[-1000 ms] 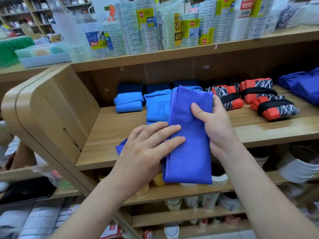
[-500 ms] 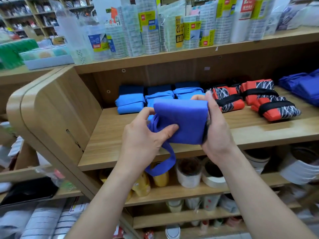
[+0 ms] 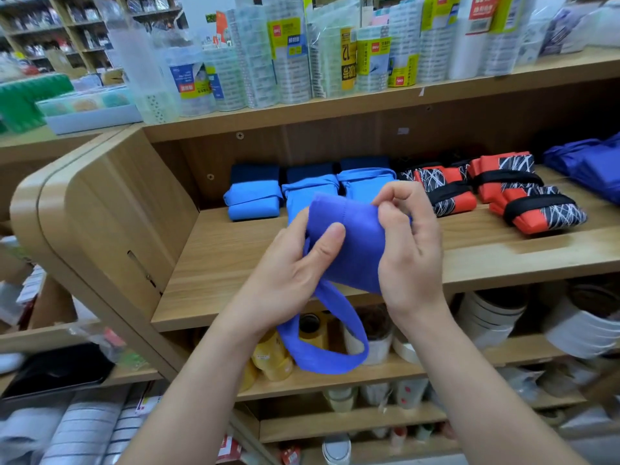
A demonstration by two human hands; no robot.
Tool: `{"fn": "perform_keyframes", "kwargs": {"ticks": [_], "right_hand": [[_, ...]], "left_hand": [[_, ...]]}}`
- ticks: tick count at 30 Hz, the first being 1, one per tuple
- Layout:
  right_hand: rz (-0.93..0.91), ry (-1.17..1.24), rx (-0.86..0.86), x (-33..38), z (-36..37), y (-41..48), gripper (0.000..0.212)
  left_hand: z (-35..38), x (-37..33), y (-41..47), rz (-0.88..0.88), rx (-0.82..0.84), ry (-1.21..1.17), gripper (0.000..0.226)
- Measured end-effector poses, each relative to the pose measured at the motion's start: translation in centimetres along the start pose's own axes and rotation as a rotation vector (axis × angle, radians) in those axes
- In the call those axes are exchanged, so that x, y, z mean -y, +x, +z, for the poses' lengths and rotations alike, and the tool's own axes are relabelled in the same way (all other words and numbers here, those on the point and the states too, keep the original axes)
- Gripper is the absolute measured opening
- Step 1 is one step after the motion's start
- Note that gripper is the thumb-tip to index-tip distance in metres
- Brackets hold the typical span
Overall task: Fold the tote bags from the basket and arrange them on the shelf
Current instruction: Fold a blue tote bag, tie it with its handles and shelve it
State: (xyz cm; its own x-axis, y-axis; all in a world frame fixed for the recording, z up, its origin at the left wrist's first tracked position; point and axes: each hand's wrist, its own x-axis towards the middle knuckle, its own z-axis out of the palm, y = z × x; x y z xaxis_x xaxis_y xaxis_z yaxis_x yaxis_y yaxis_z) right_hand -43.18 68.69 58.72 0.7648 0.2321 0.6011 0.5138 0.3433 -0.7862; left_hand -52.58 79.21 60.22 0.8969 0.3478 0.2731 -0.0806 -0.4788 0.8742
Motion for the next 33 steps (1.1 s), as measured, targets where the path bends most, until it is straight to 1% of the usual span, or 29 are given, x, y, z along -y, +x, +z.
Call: {"fn": "perform_keyframes", "kwargs": {"ticks": [2,3,5,7,9,10,11,12,14,17,18,20,23,24,26,28,29,31,33], "right_hand": [[-0.004,0.000,-0.011,-0.1,0.2,-0.5,0.022],[0.010,0.007,-0.007,-0.3,0.3,-0.7,0.025],[0.068,0.018,0.057,-0.4,0.2,-0.9,0.028],[0.159,-0.043,0.241,-0.2,-0.6,-0.5,0.031],[0.271,-0.167,0.527,0.6,-1.7,0.4,0.026],[0.293,-0.280,0.667,0.8,-2.1,0.9,0.031],[0.276,-0.397,0.764,1.0,-2.5,1.2,0.044],[0.229,-0.480,0.804,0.9,-2.7,1.4,0.051],[0.120,-0.529,0.778,0.8,-3.0,1.7,0.046],[-0.061,-0.695,0.801,0.6,-3.6,2.1,0.037],[-0.093,-0.723,0.805,0.7,-3.9,2.3,0.034],[-0.142,-0.745,0.789,1.0,-4.6,2.7,0.029],[-0.163,-0.808,0.773,1.7,-5.7,3.5,0.030],[-0.167,-0.831,0.775,1.9,-6.0,3.8,0.031],[-0.180,-0.869,0.778,2.4,-6.4,4.1,0.033],[-0.206,-0.878,0.775,2.8,-6.2,4.1,0.034],[-0.226,-0.867,0.777,2.9,-6.1,4.1,0.034],[-0.269,-0.825,0.780,3.2,-5.7,4.0,0.033],[-0.309,-0.809,0.779,3.4,-5.5,3.8,0.030]], "left_hand": [[0.1,-0.2,-0.1,-0.144,-0.024,-0.176,0.040],[0.1,-0.2,-0.1,-0.183,-0.057,-0.220,0.038],[0.0,0.0,0.0,-0.165,-0.141,-0.164,0.033],[-0.4,0.3,0.0,-0.097,-0.195,-0.031,0.028],[-0.6,0.5,-0.1,-0.042,-0.195,0.092,0.026],[-0.6,0.7,-0.2,-0.019,-0.185,0.138,0.025],[-0.6,0.7,-0.3,-0.001,-0.177,0.169,0.024],[-0.5,0.6,-0.4,0.002,-0.170,0.166,0.022],[-0.6,0.3,-0.5,-0.029,-0.116,0.062,0.023],[-1.7,0.5,-0.5,-0.086,0.057,-0.006,0.041],[-2.3,0.8,-0.5,-0.090,0.095,0.013,0.047],[-3.7,1.3,-0.6,-0.094,0.121,0.060,0.056],[-5.8,1.5,-0.9,-0.135,0.181,0.018,0.064],[-6.3,1.4,-1.0,-0.152,0.221,0.031,0.063],[-6.8,1.0,-1.2,-0.154,0.264,0.141,0.057],[-6.3,0.7,-1.2,-0.129,0.228,0.220,0.054],[-5.8,0.4,-1.0,-0.135,0.211,0.192,0.052],[-4.2,0.0,-0.7,-0.145,0.199,0.134,0.039],[-3.0,-0.2,-0.4,-0.147,0.179,0.179,0.020]]}}
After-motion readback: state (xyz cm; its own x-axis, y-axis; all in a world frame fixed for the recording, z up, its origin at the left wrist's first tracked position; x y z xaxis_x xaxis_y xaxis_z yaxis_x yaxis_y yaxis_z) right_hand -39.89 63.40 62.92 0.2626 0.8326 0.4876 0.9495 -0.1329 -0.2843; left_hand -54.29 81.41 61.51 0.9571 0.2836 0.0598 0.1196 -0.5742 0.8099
